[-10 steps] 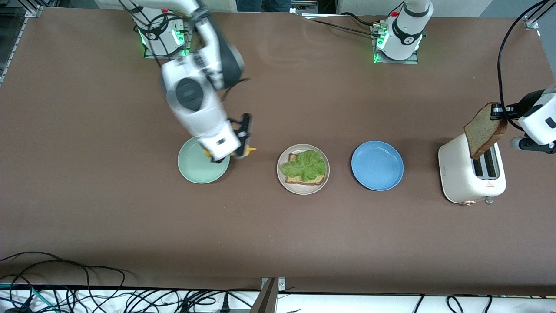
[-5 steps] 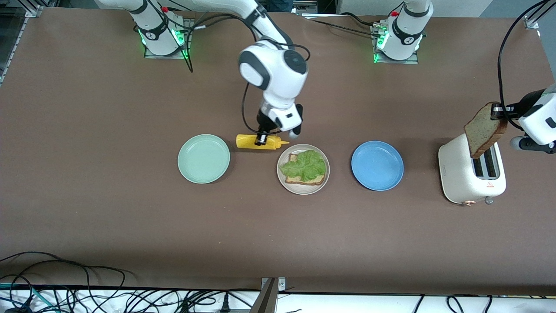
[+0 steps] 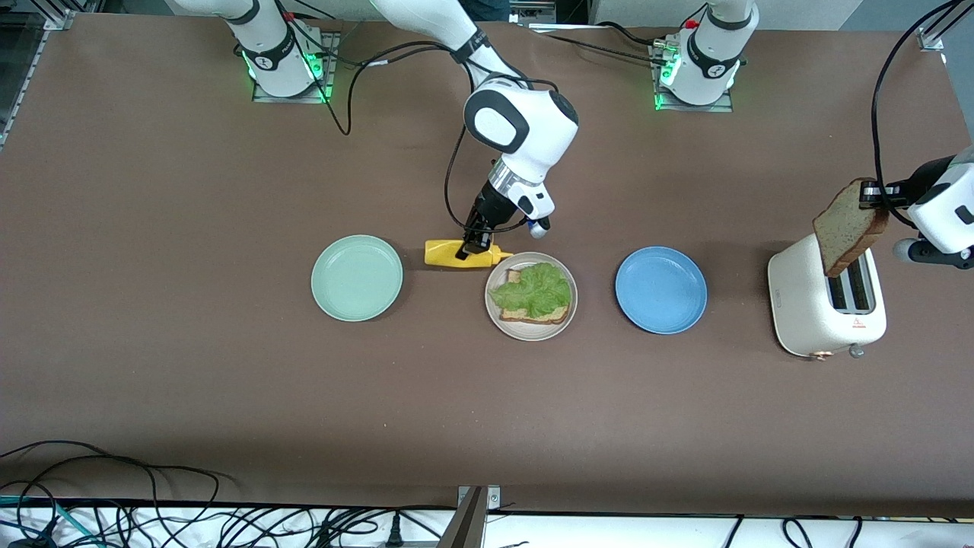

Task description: Make sandwich on beige plate with both arms

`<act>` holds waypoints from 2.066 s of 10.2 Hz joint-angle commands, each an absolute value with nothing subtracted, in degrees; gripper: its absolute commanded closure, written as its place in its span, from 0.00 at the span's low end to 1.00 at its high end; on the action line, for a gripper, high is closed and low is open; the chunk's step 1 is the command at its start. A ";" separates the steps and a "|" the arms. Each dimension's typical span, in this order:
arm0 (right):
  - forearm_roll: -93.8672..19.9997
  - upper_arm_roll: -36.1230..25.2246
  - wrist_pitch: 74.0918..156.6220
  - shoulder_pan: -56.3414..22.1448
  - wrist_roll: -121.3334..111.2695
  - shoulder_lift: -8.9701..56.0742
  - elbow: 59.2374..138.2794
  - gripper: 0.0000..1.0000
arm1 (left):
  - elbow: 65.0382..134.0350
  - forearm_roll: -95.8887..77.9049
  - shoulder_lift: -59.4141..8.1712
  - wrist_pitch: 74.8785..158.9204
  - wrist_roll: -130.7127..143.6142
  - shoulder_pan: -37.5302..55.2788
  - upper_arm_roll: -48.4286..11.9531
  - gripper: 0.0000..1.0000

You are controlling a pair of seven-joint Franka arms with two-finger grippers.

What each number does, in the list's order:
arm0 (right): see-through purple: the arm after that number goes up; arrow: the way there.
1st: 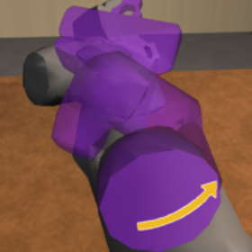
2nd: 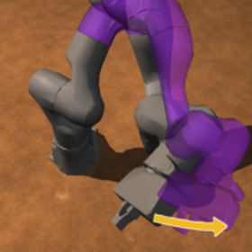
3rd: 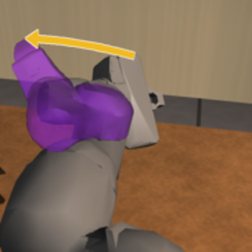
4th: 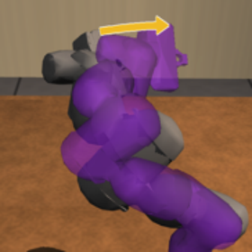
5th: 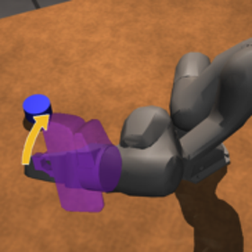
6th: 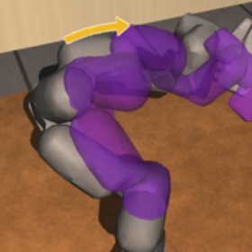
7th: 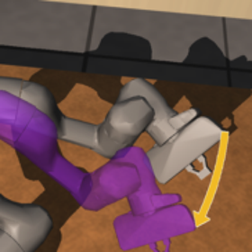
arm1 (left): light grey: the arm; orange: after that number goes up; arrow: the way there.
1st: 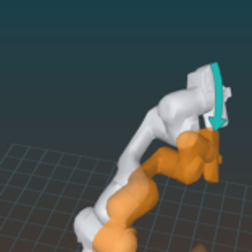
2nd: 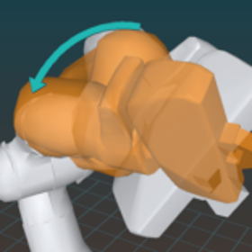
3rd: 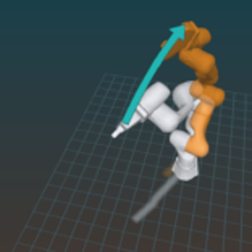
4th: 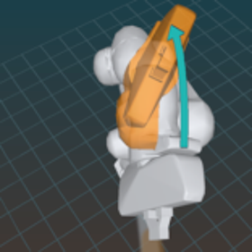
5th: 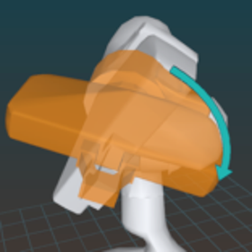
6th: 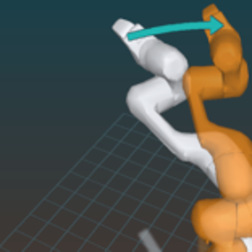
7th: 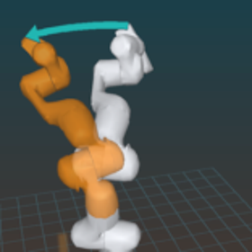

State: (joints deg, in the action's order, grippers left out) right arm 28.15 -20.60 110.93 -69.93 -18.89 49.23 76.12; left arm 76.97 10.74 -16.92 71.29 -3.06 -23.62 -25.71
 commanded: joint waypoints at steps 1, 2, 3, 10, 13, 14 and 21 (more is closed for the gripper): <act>29.36 -21.71 109.60 -69.97 -18.46 52.55 71.55 1.00 | 75.76 9.67 -16.96 70.05 -2.55 -23.73 -26.01 1.00; 29.36 -21.62 109.69 -69.79 -18.37 52.56 71.19 1.00 | 75.76 9.67 -16.96 70.05 -2.55 -23.73 -25.93 1.00; 29.27 -21.88 109.60 -69.79 -18.80 52.30 70.93 1.00 | 75.76 9.49 -17.05 70.05 -2.55 -23.73 -25.93 1.00; 10.49 -23.20 103.29 -56.63 -47.41 38.17 72.51 1.00 | 75.76 9.32 -16.96 70.05 -2.55 -23.73 -26.02 1.00; 2.75 -23.47 100.82 -47.76 -58.24 30.61 76.10 1.00 | 75.76 6.96 -16.96 70.05 -2.20 -23.73 -25.84 1.00; -0.15 -23.47 99.68 -44.59 -61.58 28.06 77.68 1.00 | 75.76 6.16 -16.96 70.05 -1.07 -23.73 -26.01 1.00; -25.80 -25.04 98.88 -22.61 -90.29 18.28 96.13 1.00 | 75.76 -3.58 -17.05 70.14 -0.26 -23.64 -25.66 1.00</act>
